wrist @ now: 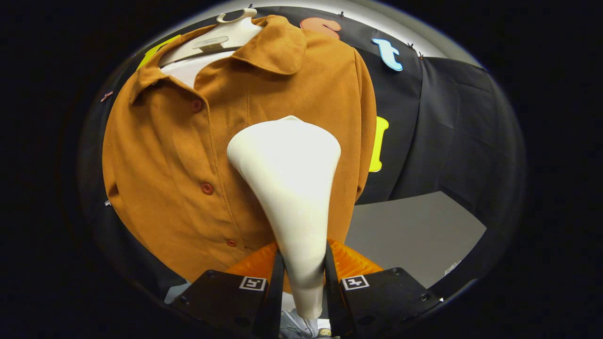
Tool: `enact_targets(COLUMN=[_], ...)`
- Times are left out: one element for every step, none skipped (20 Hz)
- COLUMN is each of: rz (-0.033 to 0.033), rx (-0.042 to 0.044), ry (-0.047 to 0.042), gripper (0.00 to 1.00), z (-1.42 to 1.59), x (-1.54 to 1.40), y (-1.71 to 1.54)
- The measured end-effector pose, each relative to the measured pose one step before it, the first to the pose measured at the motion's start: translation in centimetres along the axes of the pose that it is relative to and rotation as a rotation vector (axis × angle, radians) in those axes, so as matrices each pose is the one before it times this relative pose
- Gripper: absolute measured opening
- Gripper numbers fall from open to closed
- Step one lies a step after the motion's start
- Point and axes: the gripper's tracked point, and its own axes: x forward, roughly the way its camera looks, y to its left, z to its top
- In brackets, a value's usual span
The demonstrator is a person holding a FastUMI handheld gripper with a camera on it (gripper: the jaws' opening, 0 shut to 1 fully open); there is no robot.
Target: Iron the clothes twice with a garment steamer, once on the left side and once on the right side.
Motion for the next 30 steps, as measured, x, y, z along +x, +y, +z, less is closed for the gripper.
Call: enact_targets(rz=[0.00033,0.00080,0.00118,0.00182,-0.00027,-0.00245,-0.00144,0.00061,0.00076,0.00033,0.00027,0.00138,0.00095,-0.00009,0.00090,0.00290,0.00295,0.00193,0.00175,0.00226,0.00232,0.00489,0.00379,0.00038,-0.00328,-0.00253,0.00154,0.00221,0.00124,0.00064], rx=[0.00004,-0.00085,-0.00131,-0.00195,-0.00190,-0.00180,0.00116,0.00258,0.00115,0.00044,-0.00030,0.00148,0.00162,-0.00064,-0.00022,-0.00040,0.00013,-0.00067,-0.00094,-0.00040,-0.00007,0.00560,0.00885,0.00646,0.00206,-0.00368,-0.00299,0.00047,0.00324,0.00576], ry=[0.01599,0.01497,0.01542,0.01529,0.01684,0.01692,0.01542,0.01333,0.01276,0.01486,0.01665,0.01592,0.01497,0.01585,0.01779,0.02248,0.01794,0.01805,0.01679,0.01577,0.02234,0.02057,0.02655,0.01952,0.01736,0.01550,0.01330,0.00636,0.00138,-0.00722], gripper=[0.44,0.44,0.43,0.43,0.44,0.44,0.43,0.44,0.44,0.44,0.44,0.43,0.43,0.44,0.44,0.43,0.44,0.44,0.44,0.43,0.44,0.44,0.44,0.44,0.44,0.44,0.44,0.44,0.44,0.44], z=[-0.656,-0.615,-0.555,-0.568,-0.432,-0.361,-0.461,-0.459,-0.613,-0.538,-0.571,-0.626,-0.260,-0.362,-0.460,-0.481,-0.352,-0.464,-0.373,-0.160,-0.405,-0.311,-0.657,-0.494,-0.539,-0.155,-0.361,-0.105,0.000,0.359], x=[0.255,0.302,0.308,0.322,0.230,0.313,0.284,0.240,0.293,0.275,0.286,0.203,-0.119,0.084,0.130,0.167,0.216,0.310,0.231,0.362,0.322,0.182,0.182,0.159,0.336,0.079,-0.178,-0.117,-0.145,-0.249], y=[-0.078,-0.109,-0.002,-0.050,-0.144,-0.213,-0.168,-0.109,0.037,-0.052,-0.098,0.099,0.054,-0.030,0.035,0.055,-0.079,-0.131,-0.267,-0.162,0.013,-0.014,0.077,0.005,-0.157,-0.016,0.000,0.002,-0.019,-0.009])
